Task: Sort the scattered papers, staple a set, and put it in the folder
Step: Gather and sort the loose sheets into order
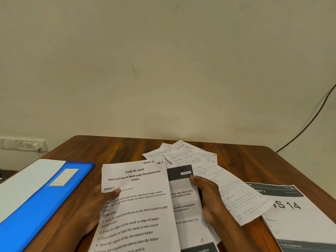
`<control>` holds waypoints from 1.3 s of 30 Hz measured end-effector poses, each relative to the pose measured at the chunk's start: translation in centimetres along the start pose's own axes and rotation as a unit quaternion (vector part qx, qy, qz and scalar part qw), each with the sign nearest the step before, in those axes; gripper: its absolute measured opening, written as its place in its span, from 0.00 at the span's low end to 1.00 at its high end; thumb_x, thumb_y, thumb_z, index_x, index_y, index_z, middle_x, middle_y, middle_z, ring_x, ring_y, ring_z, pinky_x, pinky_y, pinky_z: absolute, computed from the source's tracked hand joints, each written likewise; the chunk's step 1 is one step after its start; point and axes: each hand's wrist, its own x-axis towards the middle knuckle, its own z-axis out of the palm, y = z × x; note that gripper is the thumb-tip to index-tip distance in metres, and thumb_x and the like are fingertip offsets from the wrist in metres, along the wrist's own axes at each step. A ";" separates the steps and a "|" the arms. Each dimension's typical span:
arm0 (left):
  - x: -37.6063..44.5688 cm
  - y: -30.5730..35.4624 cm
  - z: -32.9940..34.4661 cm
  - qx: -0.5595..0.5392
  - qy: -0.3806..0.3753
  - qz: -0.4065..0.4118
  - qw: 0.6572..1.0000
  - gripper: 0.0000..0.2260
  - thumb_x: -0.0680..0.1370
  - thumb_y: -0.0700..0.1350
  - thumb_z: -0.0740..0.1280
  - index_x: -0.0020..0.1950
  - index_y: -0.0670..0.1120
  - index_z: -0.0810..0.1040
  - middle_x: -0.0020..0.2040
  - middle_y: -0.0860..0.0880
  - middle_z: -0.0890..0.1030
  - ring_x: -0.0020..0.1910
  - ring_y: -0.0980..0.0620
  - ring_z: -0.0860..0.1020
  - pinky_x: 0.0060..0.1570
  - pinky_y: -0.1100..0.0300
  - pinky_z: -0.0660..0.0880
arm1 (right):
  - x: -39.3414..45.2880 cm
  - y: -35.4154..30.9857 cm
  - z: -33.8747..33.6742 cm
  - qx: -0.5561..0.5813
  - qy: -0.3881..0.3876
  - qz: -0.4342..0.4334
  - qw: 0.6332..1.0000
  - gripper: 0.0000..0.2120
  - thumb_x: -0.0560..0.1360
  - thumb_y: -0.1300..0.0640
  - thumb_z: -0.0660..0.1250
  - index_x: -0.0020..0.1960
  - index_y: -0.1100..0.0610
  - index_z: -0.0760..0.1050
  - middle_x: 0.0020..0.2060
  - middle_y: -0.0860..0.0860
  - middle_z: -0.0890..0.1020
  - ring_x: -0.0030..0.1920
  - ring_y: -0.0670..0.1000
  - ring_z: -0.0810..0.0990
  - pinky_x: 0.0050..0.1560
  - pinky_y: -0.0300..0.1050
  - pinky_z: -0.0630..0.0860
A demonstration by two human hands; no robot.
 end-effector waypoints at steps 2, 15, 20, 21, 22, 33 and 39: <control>0.0 0.0 0.0 -0.001 -0.007 0.004 1.000 0.12 0.79 0.35 0.69 0.63 0.38 0.77 0.50 0.34 0.86 0.40 0.38 0.86 0.38 0.47 0.85 | -0.2 0.0 0.2 0.013 -0.010 -0.015 1.000 0.10 0.77 0.54 0.74 0.58 0.52 0.86 0.54 0.56 0.88 0.54 0.65 0.87 0.62 0.71 0.79; 0.5 -0.3 1.5 0.029 0.016 0.030 0.999 0.16 0.79 0.40 0.72 0.66 0.41 0.78 0.51 0.38 0.87 0.48 0.36 0.87 0.53 0.38 0.82 | -0.6 0.1 1.6 0.088 0.010 -0.057 0.994 0.11 0.75 0.61 0.75 0.56 0.55 0.86 0.54 0.55 0.88 0.55 0.62 0.87 0.61 0.64 0.81; 0.2 -0.5 2.8 0.051 0.014 0.045 0.998 0.08 0.80 0.33 0.69 0.58 0.39 0.80 0.46 0.39 0.88 0.38 0.43 0.88 0.32 0.54 0.83 | -0.6 0.5 2.5 0.092 0.020 -0.074 0.993 0.13 0.67 0.58 0.79 0.52 0.53 0.88 0.56 0.52 0.88 0.59 0.60 0.85 0.68 0.63 0.76; 0.3 -0.6 3.0 0.058 0.013 0.047 0.997 0.09 0.80 0.34 0.69 0.60 0.39 0.80 0.47 0.39 0.88 0.40 0.42 0.88 0.35 0.52 0.84 | -0.6 0.6 2.7 0.092 0.022 -0.074 0.993 0.11 0.69 0.59 0.79 0.52 0.54 0.88 0.54 0.51 0.88 0.59 0.58 0.85 0.68 0.61 0.77; 0.4 -0.6 3.1 0.063 0.013 0.044 0.997 0.11 0.80 0.35 0.70 0.62 0.40 0.79 0.49 0.39 0.88 0.43 0.40 0.88 0.40 0.48 0.85 | -0.7 0.6 2.8 0.092 0.025 -0.069 0.993 0.07 0.73 0.61 0.77 0.50 0.54 0.88 0.52 0.49 0.89 0.57 0.57 0.86 0.66 0.59 0.78; -0.7 -0.3 5.4 0.116 0.051 0.088 0.988 0.07 0.82 0.36 0.68 0.56 0.46 0.80 0.37 0.53 0.88 0.35 0.55 0.87 0.27 0.66 0.78 | -2.0 -0.3 3.1 -0.079 -0.001 -0.073 0.994 0.09 0.82 0.53 0.68 0.46 0.53 0.84 0.44 0.47 0.89 0.48 0.54 0.86 0.46 0.47 0.80; -0.1 -0.6 5.0 0.182 0.081 0.133 0.971 0.17 0.82 0.41 0.70 0.69 0.54 0.75 0.52 0.54 0.87 0.42 0.57 0.87 0.39 0.61 0.82 | -0.8 1.4 2.3 -0.242 -0.062 -0.031 0.968 0.05 0.80 0.52 0.72 0.53 0.52 0.84 0.46 0.43 0.89 0.53 0.49 0.87 0.58 0.49 0.81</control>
